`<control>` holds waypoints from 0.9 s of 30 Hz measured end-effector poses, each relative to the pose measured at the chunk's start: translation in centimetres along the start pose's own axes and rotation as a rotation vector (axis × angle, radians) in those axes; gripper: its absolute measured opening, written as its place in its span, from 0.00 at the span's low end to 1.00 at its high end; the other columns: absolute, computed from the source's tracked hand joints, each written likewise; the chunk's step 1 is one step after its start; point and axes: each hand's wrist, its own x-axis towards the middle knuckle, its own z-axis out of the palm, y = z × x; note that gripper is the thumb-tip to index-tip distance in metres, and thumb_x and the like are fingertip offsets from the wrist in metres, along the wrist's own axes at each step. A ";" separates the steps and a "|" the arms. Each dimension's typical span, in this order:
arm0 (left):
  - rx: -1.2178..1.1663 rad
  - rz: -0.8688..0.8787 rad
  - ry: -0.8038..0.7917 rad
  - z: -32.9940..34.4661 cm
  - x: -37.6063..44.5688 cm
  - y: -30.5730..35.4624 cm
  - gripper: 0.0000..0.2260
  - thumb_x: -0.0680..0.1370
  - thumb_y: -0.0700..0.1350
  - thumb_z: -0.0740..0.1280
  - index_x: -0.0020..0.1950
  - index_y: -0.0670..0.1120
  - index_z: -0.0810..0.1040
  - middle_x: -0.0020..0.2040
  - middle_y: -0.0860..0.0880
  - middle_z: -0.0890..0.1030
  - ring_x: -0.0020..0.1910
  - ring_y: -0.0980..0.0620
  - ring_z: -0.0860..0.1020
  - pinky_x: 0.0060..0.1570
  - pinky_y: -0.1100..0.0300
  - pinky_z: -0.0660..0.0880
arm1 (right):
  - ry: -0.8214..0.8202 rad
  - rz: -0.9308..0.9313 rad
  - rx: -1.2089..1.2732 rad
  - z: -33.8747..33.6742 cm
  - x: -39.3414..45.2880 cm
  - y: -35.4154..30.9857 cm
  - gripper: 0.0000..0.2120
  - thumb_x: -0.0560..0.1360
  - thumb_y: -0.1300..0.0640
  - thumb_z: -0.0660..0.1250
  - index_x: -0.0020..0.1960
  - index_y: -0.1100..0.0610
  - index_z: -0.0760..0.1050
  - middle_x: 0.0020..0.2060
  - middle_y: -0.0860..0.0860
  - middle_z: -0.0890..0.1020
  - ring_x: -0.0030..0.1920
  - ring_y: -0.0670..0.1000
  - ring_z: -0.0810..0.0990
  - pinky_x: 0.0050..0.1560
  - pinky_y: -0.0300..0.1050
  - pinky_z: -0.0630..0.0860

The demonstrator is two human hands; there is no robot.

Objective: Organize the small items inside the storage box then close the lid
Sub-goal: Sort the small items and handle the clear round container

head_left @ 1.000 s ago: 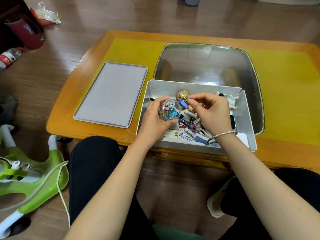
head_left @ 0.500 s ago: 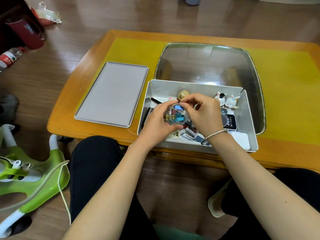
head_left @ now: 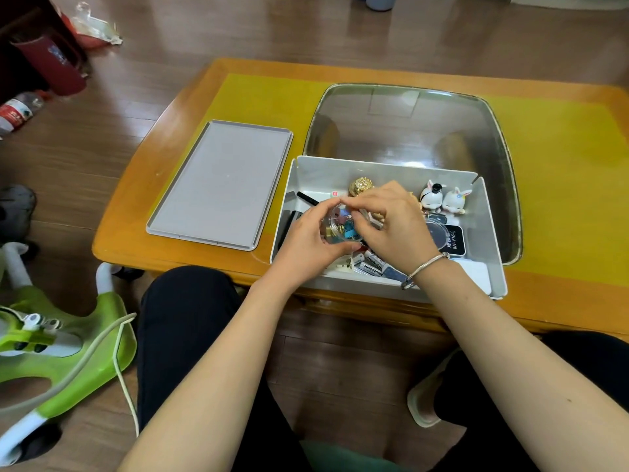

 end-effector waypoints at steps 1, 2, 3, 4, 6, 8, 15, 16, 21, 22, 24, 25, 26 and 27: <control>-0.009 0.001 0.002 0.0 0.0 0.0 0.31 0.69 0.45 0.77 0.69 0.52 0.70 0.61 0.51 0.76 0.48 0.57 0.76 0.50 0.64 0.76 | -0.021 -0.002 -0.002 0.0 -0.1 0.1 0.09 0.71 0.60 0.71 0.50 0.54 0.83 0.46 0.51 0.81 0.49 0.53 0.74 0.50 0.45 0.70; -0.016 -0.001 0.002 0.0 0.0 0.0 0.31 0.69 0.45 0.77 0.69 0.52 0.70 0.61 0.51 0.76 0.49 0.57 0.76 0.50 0.64 0.76 | -0.029 0.003 0.006 0.0 -0.1 0.1 0.09 0.70 0.61 0.72 0.49 0.55 0.83 0.47 0.52 0.79 0.49 0.53 0.75 0.51 0.45 0.70; -0.013 0.000 0.000 0.0 0.0 -0.1 0.31 0.69 0.45 0.77 0.69 0.52 0.69 0.61 0.51 0.76 0.51 0.57 0.77 0.52 0.62 0.77 | -0.017 0.014 0.025 0.0 -0.2 0.2 0.08 0.69 0.62 0.72 0.49 0.56 0.83 0.46 0.53 0.79 0.49 0.53 0.76 0.51 0.43 0.70; 0.004 0.002 -0.004 0.0 0.0 -0.1 0.31 0.69 0.46 0.77 0.69 0.52 0.70 0.60 0.51 0.76 0.54 0.56 0.77 0.53 0.60 0.78 | 0.015 0.023 0.042 -0.1 -0.2 0.2 0.07 0.69 0.63 0.73 0.47 0.57 0.83 0.45 0.52 0.81 0.48 0.53 0.78 0.51 0.39 0.69; 0.034 0.008 -0.011 0.0 -0.1 -0.1 0.31 0.69 0.48 0.77 0.69 0.52 0.69 0.60 0.51 0.76 0.56 0.55 0.77 0.55 0.57 0.78 | 0.061 0.035 0.043 -0.2 -0.3 0.3 0.05 0.69 0.62 0.73 0.44 0.57 0.83 0.43 0.51 0.83 0.45 0.53 0.79 0.50 0.41 0.71; 0.045 0.005 -0.011 0.1 0.0 -0.1 0.32 0.69 0.48 0.77 0.70 0.52 0.68 0.62 0.50 0.75 0.59 0.53 0.76 0.57 0.55 0.78 | 0.058 0.067 -0.015 -0.1 -0.2 0.4 0.05 0.69 0.59 0.74 0.45 0.56 0.83 0.43 0.50 0.83 0.46 0.54 0.77 0.49 0.53 0.72; 0.118 0.031 -0.012 0.3 -0.2 -0.3 0.30 0.69 0.51 0.76 0.69 0.58 0.67 0.63 0.53 0.73 0.62 0.52 0.73 0.60 0.50 0.75 | -0.030 0.099 -0.130 0.6 -0.4 0.4 0.08 0.73 0.57 0.70 0.50 0.55 0.83 0.45 0.54 0.76 0.48 0.56 0.72 0.49 0.42 0.59; 0.116 0.031 -0.011 0.3 -0.1 -0.3 0.30 0.69 0.51 0.76 0.68 0.58 0.67 0.63 0.53 0.73 0.62 0.53 0.73 0.60 0.50 0.75 | -0.046 0.085 -0.125 0.5 -0.4 0.4 0.08 0.73 0.57 0.70 0.51 0.55 0.83 0.45 0.54 0.76 0.48 0.56 0.72 0.48 0.41 0.58; 0.070 0.019 0.003 0.3 0.2 -0.4 0.30 0.68 0.49 0.77 0.67 0.57 0.69 0.61 0.53 0.75 0.58 0.55 0.75 0.57 0.55 0.77 | -0.020 0.018 -0.077 0.1 -0.1 0.2 0.07 0.70 0.61 0.72 0.48 0.57 0.83 0.40 0.53 0.80 0.43 0.54 0.76 0.46 0.41 0.66; 0.063 0.011 0.003 0.3 0.2 -0.4 0.30 0.68 0.49 0.77 0.67 0.56 0.69 0.60 0.52 0.75 0.57 0.55 0.76 0.56 0.56 0.78 | 0.018 0.040 -0.041 0.0 -0.1 0.1 0.06 0.69 0.62 0.73 0.46 0.58 0.82 0.39 0.52 0.81 0.40 0.51 0.77 0.45 0.35 0.66; 0.051 0.004 0.000 0.3 0.2 -0.5 0.31 0.68 0.49 0.77 0.68 0.55 0.69 0.59 0.52 0.75 0.56 0.56 0.77 0.54 0.57 0.79 | 0.084 0.086 0.043 0.0 -0.1 -0.2 0.06 0.68 0.63 0.74 0.44 0.59 0.79 0.36 0.51 0.83 0.36 0.47 0.78 0.44 0.22 0.65; 0.049 0.007 -0.003 0.3 0.2 -0.5 0.31 0.68 0.49 0.77 0.68 0.55 0.69 0.58 0.52 0.76 0.55 0.56 0.77 0.53 0.58 0.79 | 0.097 0.097 0.064 0.0 -0.1 -0.2 0.07 0.68 0.64 0.74 0.44 0.59 0.79 0.36 0.51 0.83 0.36 0.45 0.78 0.45 0.19 0.63; 0.051 0.011 -0.006 0.3 0.2 -0.5 0.31 0.68 0.49 0.77 0.68 0.54 0.69 0.58 0.52 0.76 0.55 0.57 0.77 0.53 0.58 0.79 | 0.096 0.102 0.062 0.1 -0.1 -0.3 0.07 0.68 0.64 0.74 0.45 0.59 0.79 0.36 0.51 0.84 0.36 0.45 0.79 0.46 0.18 0.62; 0.060 0.018 -0.009 0.3 0.1 -0.5 0.31 0.68 0.49 0.77 0.68 0.54 0.69 0.59 0.52 0.76 0.55 0.57 0.77 0.53 0.58 0.79 | 0.084 0.104 0.042 0.2 -0.1 -0.3 0.06 0.68 0.63 0.73 0.45 0.59 0.80 0.37 0.52 0.84 0.37 0.46 0.80 0.45 0.21 0.62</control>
